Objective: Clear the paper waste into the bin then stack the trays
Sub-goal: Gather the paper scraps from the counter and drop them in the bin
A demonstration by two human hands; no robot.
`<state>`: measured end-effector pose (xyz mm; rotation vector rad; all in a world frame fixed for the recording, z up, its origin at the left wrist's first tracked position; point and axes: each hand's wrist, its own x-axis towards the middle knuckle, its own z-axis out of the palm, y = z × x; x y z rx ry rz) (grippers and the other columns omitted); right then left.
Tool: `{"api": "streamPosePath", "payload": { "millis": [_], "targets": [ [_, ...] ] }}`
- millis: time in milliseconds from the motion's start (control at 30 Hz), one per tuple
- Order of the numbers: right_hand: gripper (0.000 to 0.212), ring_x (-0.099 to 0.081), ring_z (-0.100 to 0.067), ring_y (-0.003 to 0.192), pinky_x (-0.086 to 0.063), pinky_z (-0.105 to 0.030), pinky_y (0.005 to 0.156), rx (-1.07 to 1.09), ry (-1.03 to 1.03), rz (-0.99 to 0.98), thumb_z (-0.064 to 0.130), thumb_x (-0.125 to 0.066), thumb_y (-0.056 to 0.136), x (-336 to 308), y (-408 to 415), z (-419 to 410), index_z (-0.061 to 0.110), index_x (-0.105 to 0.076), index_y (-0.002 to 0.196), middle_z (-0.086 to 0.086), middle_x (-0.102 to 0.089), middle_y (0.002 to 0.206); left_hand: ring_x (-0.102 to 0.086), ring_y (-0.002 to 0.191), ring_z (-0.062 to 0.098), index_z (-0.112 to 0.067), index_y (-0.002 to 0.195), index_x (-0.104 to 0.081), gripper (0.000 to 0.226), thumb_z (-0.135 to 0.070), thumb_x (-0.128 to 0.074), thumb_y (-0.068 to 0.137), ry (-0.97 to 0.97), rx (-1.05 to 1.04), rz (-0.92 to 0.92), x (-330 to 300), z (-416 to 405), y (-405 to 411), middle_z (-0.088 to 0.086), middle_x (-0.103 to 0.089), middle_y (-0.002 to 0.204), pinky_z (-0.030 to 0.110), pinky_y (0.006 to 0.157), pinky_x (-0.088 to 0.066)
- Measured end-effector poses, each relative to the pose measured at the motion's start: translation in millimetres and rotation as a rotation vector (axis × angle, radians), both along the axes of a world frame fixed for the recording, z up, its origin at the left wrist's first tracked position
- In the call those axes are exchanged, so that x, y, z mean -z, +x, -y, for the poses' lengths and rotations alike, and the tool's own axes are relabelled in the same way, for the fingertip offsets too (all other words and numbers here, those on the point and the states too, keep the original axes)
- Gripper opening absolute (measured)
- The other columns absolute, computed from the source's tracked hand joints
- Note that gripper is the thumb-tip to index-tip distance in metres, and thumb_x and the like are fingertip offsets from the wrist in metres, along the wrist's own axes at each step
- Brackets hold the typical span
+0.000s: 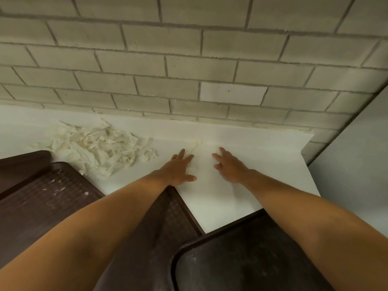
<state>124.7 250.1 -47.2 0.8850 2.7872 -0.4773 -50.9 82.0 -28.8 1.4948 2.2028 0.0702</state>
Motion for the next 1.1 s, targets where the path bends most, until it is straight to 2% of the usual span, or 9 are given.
{"api": "streamPosePath", "payload": {
  "millis": [200,300,400,533,600,733,800,900,1100],
  "targets": [
    [0.033,-0.054,-0.027,0.130,-0.051,-0.044,0.096,-0.129,0.189,-0.169,0.016,-0.043,0.102,5.1,20.1,12.2,0.015,-0.061,0.130,-0.001,-0.053,0.148,-0.033,0.145,0.022,-0.020,0.147,-0.047,0.057,-0.037,-0.062,0.095,0.113,-0.101,0.024,4.4,-6.7,0.0,0.001,-0.033,0.160,0.034,0.118,-0.028],
    [0.028,-0.066,-0.025,0.112,-0.055,-0.037,0.084,-0.172,0.216,-0.245,0.019,-0.044,0.100,10.6,32.7,17.7,0.015,-0.069,0.113,0.003,-0.067,0.128,-0.055,0.125,0.019,-0.016,0.134,-0.061,0.038,-0.025,-0.063,0.097,0.198,-0.152,0.016,6.3,-4.1,1.3,0.001,-0.055,0.141,0.018,0.098,-0.037],
    [0.033,-0.066,-0.025,0.117,-0.053,-0.037,0.097,-0.159,0.168,-0.255,0.023,-0.044,0.102,10.4,43.0,23.3,0.017,-0.073,0.118,-0.001,-0.069,0.129,-0.058,0.097,0.007,-0.010,0.126,-0.066,0.029,-0.010,-0.058,0.098,0.227,-0.142,0.047,3.9,-1.2,6.1,0.000,-0.061,0.122,0.006,0.075,-0.036],
    [0.027,-0.063,-0.025,0.122,-0.046,-0.032,0.106,-0.109,0.112,-0.270,0.013,-0.056,0.101,4.2,56.6,29.9,0.014,-0.074,0.121,-0.007,-0.067,0.132,-0.060,0.116,0.019,-0.015,0.115,-0.072,0.024,-0.015,-0.069,0.091,0.239,-0.165,0.115,-0.9,5.0,11.3,0.002,-0.064,0.128,0.022,0.094,-0.044],
    [0.025,-0.063,-0.021,0.121,-0.044,-0.023,0.105,0.002,0.008,-0.274,0.012,-0.057,0.100,-4.4,64.3,34.3,0.014,-0.075,0.118,-0.005,-0.068,0.131,-0.061,0.111,0.018,-0.015,0.107,-0.075,0.020,-0.016,-0.074,0.087,0.278,-0.206,0.180,-4.9,7.5,15.7,0.002,-0.066,0.123,0.021,0.090,-0.044],
    [0.017,-0.068,-0.008,0.094,-0.045,-0.003,0.072,0.272,-0.339,-0.312,0.014,-0.071,0.093,-34.9,80.4,36.7,0.016,-0.078,0.109,0.003,-0.074,0.109,-0.063,0.107,0.015,-0.016,0.099,-0.079,0.016,-0.020,-0.079,0.083,0.344,-0.259,0.286,-18.7,16.2,29.0,-0.001,-0.071,0.111,0.023,0.093,-0.047],
    [0.019,-0.067,-0.003,0.087,-0.049,-0.003,0.065,0.326,-0.475,-0.335,0.013,-0.075,0.090,-52.8,91.4,43.0,0.015,-0.078,0.109,0.004,-0.073,0.104,-0.062,0.105,0.012,-0.018,0.095,-0.079,0.012,-0.022,-0.080,0.083,0.348,-0.267,0.339,-27.4,23.1,38.1,-0.007,-0.070,0.105,0.023,0.094,-0.047],
    [0.018,-0.069,-0.007,0.089,-0.055,-0.011,0.072,0.339,-0.568,-0.359,0.010,-0.076,0.089,-71.6,108.0,56.0,0.016,-0.078,0.106,0.004,-0.074,0.101,-0.062,0.089,0.009,-0.023,0.089,-0.079,0.006,-0.025,-0.080,0.084,0.347,-0.281,0.390,-43.3,33.9,52.5,-0.011,-0.068,0.101,0.024,0.083,-0.051],
    [0.018,-0.070,-0.010,0.094,-0.057,-0.015,0.077,0.304,-0.601,-0.442,0.010,-0.073,0.091,-97.5,140.6,89.7,0.015,-0.078,0.108,0.002,-0.074,0.104,-0.062,0.068,0.013,-0.019,0.088,-0.079,0.006,-0.024,-0.079,0.084,0.431,-0.275,0.481,-76.6,71.3,79.1,-0.013,-0.070,0.087,0.028,0.069,-0.056]
  ]
}}
